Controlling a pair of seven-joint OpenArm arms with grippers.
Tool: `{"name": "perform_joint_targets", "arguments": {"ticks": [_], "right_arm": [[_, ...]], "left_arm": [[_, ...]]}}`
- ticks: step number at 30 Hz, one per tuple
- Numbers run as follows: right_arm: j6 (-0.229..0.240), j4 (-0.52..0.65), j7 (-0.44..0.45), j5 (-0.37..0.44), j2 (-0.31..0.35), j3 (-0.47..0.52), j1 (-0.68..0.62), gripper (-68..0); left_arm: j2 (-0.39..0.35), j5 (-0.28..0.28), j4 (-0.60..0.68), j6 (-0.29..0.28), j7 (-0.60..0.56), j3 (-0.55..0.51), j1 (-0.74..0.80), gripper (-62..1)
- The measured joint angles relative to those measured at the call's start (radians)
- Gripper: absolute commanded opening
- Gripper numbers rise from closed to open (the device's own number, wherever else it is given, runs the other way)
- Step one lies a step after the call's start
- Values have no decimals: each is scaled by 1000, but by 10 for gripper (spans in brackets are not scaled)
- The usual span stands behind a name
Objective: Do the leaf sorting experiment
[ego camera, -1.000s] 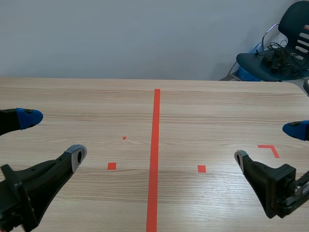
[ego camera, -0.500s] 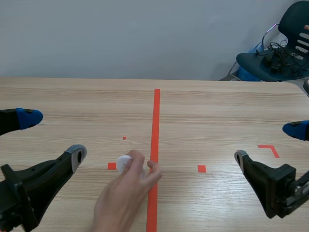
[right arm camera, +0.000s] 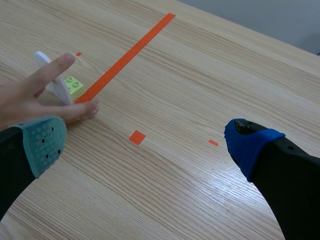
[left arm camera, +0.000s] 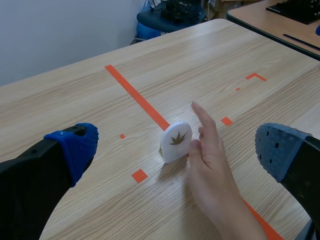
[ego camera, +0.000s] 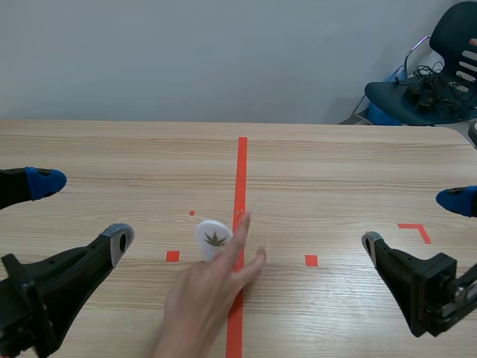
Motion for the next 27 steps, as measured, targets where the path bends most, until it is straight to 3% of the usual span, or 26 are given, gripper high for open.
{"name": "perform_joint_targets", "arguments": {"ticks": [13, 17, 24, 27], "right_arm": [[1, 0, -6, 0, 0, 0, 22, 4], [50, 0, -71, -1, 0, -17, 105, 4], [79, -119, -63, -5, 0, -241, 311, 4], [77, -240, -7, -72, -8, -354, 397, 4]], "left_arm": [[0, 0, 0, 0, 0, 0, 0, 14], [0, 0, 0, 0, 0, 0, 0, 14], [0, 0, 0, 0, 0, 0, 0, 14], [0, 0, 0, 0, 1, 0, 0, 14]]}}
